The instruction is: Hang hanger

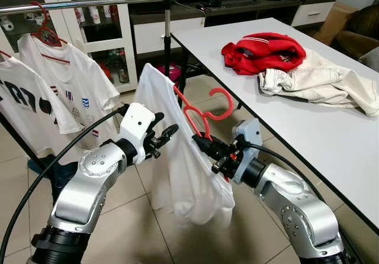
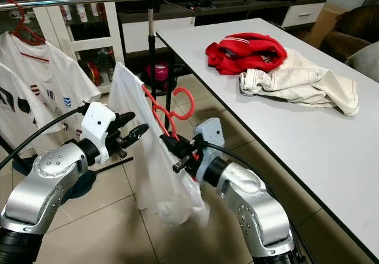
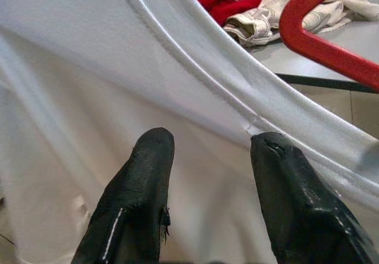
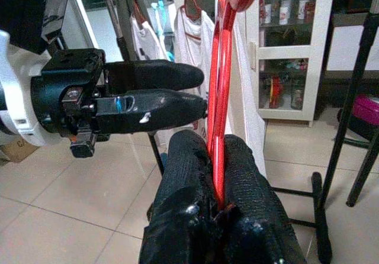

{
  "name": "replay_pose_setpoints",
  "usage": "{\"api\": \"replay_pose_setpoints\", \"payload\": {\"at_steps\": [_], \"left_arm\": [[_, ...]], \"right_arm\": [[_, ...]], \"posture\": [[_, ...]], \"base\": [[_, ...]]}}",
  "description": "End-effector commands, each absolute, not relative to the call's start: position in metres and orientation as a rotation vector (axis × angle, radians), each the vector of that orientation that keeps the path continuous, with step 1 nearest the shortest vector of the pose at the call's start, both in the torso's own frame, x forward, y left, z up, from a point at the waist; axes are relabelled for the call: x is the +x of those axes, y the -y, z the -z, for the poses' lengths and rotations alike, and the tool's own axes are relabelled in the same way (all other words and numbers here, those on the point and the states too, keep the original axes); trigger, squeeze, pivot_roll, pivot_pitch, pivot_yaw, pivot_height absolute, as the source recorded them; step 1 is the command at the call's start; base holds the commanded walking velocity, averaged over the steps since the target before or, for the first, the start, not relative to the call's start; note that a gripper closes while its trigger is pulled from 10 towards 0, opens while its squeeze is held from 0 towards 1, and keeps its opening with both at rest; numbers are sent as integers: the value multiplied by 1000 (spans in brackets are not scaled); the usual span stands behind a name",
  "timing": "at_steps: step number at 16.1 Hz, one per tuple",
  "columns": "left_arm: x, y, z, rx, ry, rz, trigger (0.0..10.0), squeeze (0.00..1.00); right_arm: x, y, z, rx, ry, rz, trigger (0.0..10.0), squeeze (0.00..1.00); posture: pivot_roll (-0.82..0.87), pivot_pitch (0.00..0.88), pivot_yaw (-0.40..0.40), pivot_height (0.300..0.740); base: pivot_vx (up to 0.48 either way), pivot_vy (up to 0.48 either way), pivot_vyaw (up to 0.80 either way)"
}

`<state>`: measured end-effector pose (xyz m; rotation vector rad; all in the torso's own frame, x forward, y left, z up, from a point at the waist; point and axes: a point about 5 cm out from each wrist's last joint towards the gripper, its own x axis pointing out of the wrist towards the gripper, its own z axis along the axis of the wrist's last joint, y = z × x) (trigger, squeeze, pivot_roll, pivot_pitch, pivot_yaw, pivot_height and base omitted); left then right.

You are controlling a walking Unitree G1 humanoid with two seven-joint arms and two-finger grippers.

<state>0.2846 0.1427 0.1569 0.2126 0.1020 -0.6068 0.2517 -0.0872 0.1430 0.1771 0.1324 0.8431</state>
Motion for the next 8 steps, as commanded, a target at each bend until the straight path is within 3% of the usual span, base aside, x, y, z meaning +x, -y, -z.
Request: {"api": "replay_pose_setpoints", "payload": {"at_steps": [1,8], "left_arm": [[288,-143,-162,189,-89,596,10000,1000],[292,-142,-164,178,-61,568,10000,992]], "right_arm": [[251,88,-157,188,-68,-859,0,0],[242,78,-163,162,-47,-952,0,0]], "posture": [[-121,0,-40,740],[-130,0,-40,740]], "base": [[0,0,0],[0,0,0]]}}
